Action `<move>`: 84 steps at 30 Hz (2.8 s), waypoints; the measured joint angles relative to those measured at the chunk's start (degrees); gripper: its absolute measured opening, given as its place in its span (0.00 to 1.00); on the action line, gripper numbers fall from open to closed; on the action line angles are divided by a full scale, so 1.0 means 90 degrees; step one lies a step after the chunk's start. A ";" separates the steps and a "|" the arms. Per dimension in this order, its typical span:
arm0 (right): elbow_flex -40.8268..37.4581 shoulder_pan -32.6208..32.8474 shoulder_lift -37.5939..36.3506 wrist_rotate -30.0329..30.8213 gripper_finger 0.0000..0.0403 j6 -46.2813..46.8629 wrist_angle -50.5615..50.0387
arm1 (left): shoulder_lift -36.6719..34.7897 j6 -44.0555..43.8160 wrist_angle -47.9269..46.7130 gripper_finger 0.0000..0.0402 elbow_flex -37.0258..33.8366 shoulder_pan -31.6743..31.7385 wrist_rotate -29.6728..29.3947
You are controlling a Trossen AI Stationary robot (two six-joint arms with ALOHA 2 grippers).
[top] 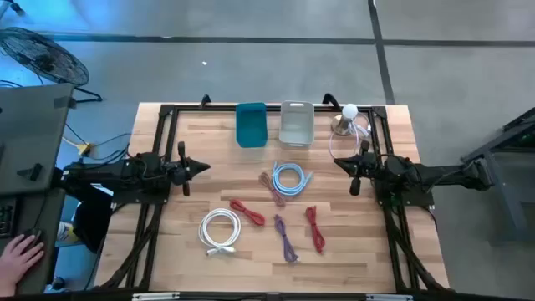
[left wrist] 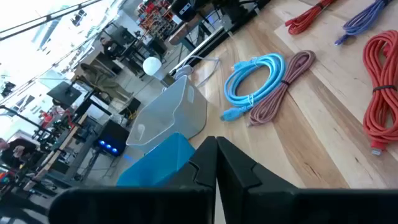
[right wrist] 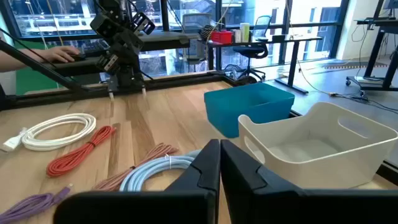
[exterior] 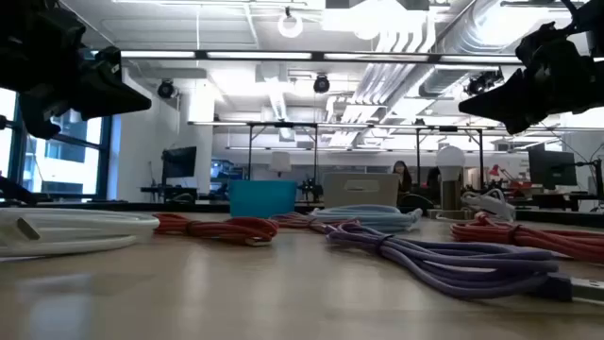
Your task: Pick & Place USB Port
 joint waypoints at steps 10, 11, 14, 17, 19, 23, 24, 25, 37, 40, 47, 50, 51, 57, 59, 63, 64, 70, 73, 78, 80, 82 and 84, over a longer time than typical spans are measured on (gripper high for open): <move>0.0000 0.0000 0.0002 0.0000 0.01 0.0002 0.0000 | 0.0000 0.0000 0.0000 0.00 0.0000 0.0000 0.0000; 0.0000 0.0000 0.0000 0.0000 0.01 0.0002 0.0000 | 0.0000 0.0001 0.0000 0.00 0.0000 0.0000 0.0000; 0.0000 0.0000 0.0000 0.0000 0.01 0.0000 0.0000 | 0.0000 0.0000 0.0000 0.00 0.0000 0.0000 0.0000; 0.0000 0.0002 0.0002 0.0000 0.01 0.0002 0.0000 | 0.0000 0.0000 0.0000 0.00 0.0000 0.0000 0.0000; 0.0000 0.0000 0.0000 0.0001 0.01 0.0001 0.0000 | 0.0000 0.0000 0.0000 0.00 0.0000 0.0000 0.0000; 0.0000 0.0001 0.0001 0.0000 0.01 0.0002 0.0000 | 0.0000 0.0000 0.0000 0.00 0.0000 0.0000 0.0000; 0.0000 0.0000 0.0002 0.0001 0.01 0.0001 0.0000 | 0.0000 0.0002 0.0000 0.00 0.0000 0.0000 0.0000; 0.0000 0.0001 0.0001 0.0000 0.01 0.0002 0.0000 | 0.0000 0.0000 0.0000 0.00 0.0000 0.0000 0.0000; 0.0000 0.0002 0.0000 0.0002 0.01 0.0000 0.0000 | -0.0002 0.0000 0.0000 0.00 0.0000 0.0000 0.0000; 0.0000 0.0002 0.0000 0.0000 0.01 0.0001 0.0000 | -0.0001 0.0002 0.0000 0.00 0.0000 0.0000 0.0000; 0.0000 0.0000 0.0002 0.0000 0.01 0.0001 0.0000 | -0.0001 0.0002 0.0000 0.00 0.0000 0.0000 0.0000; 0.0000 0.0002 0.0001 0.0000 0.01 0.0002 0.0000 | -0.0001 0.0001 0.0000 0.00 0.0000 0.0000 0.0000; 0.0000 0.0000 0.0000 0.0001 0.01 0.0001 0.0001 | 0.0000 0.0002 0.0000 0.00 0.0000 0.0000 0.0000; 0.0000 0.0000 0.0000 0.0002 0.01 0.0002 0.0000 | 0.0000 0.0002 0.0000 0.00 0.0000 0.0000 0.0000; 0.0000 0.0002 0.0000 0.0002 0.01 0.0000 0.0000 | 0.0000 0.0001 0.0000 0.00 0.0000 0.0000 0.0000; 0.0000 0.0000 0.0000 0.0002 0.01 0.0000 0.0000 | 0.0000 0.0002 0.0000 0.00 0.0000 0.0000 0.0000; 0.0000 0.0000 0.0002 0.0002 0.01 0.0000 0.0001 | -0.0002 0.0001 0.0000 0.00 0.0000 0.0000 0.0000; 0.0000 0.0000 0.0001 0.0020 0.01 -0.0528 0.0005 | 0.0000 0.0039 0.0057 0.00 -0.0010 0.0000 -0.0035; 0.0000 0.0002 0.0000 -0.0086 0.01 -0.0854 0.0005 | -0.0002 0.0197 0.0094 0.00 -0.0015 0.0000 -0.0194; 0.0000 0.0002 0.0002 -0.0182 0.01 -0.1096 0.0000 | -0.0002 0.0148 0.0092 0.00 -0.0015 0.0002 -0.0056; 0.0000 0.0002 0.0001 -0.0167 0.01 -0.1115 0.0000 | -0.0002 0.0146 0.0090 0.00 -0.0015 0.0002 0.0072; 0.0000 0.0002 -0.0001 -0.0165 0.01 -0.1117 0.0000 | -0.0002 0.0143 0.0090 0.00 -0.0015 0.0002 0.0189; 0.0000 0.0002 0.0000 -0.0165 0.01 -0.1117 0.0000 | -0.0002 0.0157 0.0090 0.00 -0.0015 0.0002 0.0181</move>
